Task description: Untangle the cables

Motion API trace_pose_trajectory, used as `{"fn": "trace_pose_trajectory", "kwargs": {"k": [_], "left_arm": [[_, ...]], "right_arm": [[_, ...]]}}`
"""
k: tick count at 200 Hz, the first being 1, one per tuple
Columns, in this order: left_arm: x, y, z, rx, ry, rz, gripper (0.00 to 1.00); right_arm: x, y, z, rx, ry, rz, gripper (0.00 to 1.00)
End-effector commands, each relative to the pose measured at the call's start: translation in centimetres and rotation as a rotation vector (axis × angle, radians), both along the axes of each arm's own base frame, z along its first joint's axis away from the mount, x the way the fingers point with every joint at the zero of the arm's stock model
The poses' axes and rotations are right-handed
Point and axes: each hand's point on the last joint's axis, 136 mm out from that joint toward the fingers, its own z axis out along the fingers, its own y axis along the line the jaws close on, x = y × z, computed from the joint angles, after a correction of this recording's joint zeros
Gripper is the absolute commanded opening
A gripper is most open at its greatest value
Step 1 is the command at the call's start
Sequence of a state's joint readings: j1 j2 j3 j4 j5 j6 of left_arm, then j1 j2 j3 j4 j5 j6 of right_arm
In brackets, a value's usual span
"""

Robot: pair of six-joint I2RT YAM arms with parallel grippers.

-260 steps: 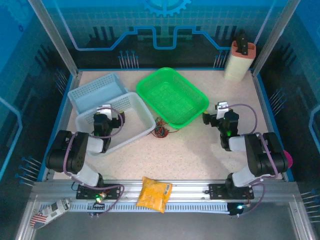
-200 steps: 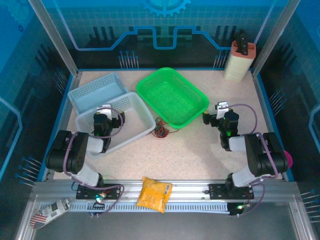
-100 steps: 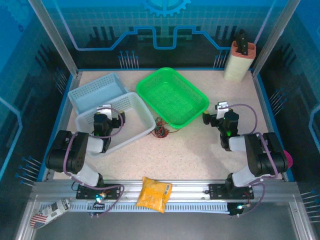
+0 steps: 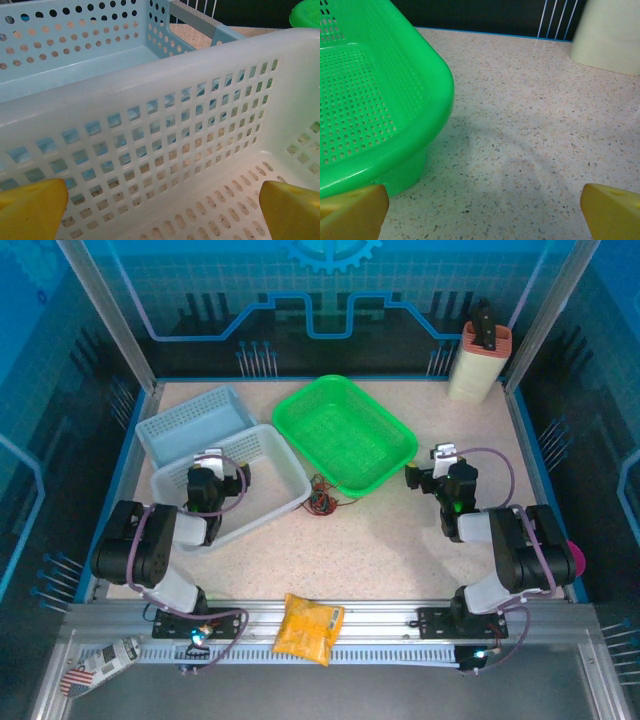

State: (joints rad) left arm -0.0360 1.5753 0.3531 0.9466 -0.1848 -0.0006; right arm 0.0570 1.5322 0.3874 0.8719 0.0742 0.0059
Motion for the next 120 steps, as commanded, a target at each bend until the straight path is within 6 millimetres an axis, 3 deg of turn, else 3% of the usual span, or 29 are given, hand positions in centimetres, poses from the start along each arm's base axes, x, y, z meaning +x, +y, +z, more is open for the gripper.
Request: {"fn": "trace_pose_trajectory", "kwargs": {"k": [1,29,67,83,97,120], "left_arm": [[0.6,0.0,1.9,-0.003,-0.057,-0.011,0.99],[-1.4,0.6,5.8,0.019,-0.136,0.051,0.99],[-4.0,1.7,16.0,-0.027,-0.298,0.134,0.98],[-5.0,1.4,19.0,-0.129,-0.304,0.137,0.97],[-5.4,-0.6,20.8,-0.228,-0.267,0.044,0.94],[-6.1,-5.3,21.7,-0.370,-0.134,-0.173,0.93]], "right_arm": [[0.5,0.2,0.7,-0.013,-0.024,0.007,1.00],[-0.5,-0.9,3.5,-0.013,-0.050,-0.059,1.00],[-3.6,-2.8,10.8,0.002,-0.120,-0.159,1.00],[-5.0,-3.0,13.2,0.033,-0.087,-0.165,0.99],[-6.1,-1.5,15.1,0.095,-0.043,-0.089,0.97],[-8.3,3.9,16.9,0.211,0.058,0.195,0.88]]}}
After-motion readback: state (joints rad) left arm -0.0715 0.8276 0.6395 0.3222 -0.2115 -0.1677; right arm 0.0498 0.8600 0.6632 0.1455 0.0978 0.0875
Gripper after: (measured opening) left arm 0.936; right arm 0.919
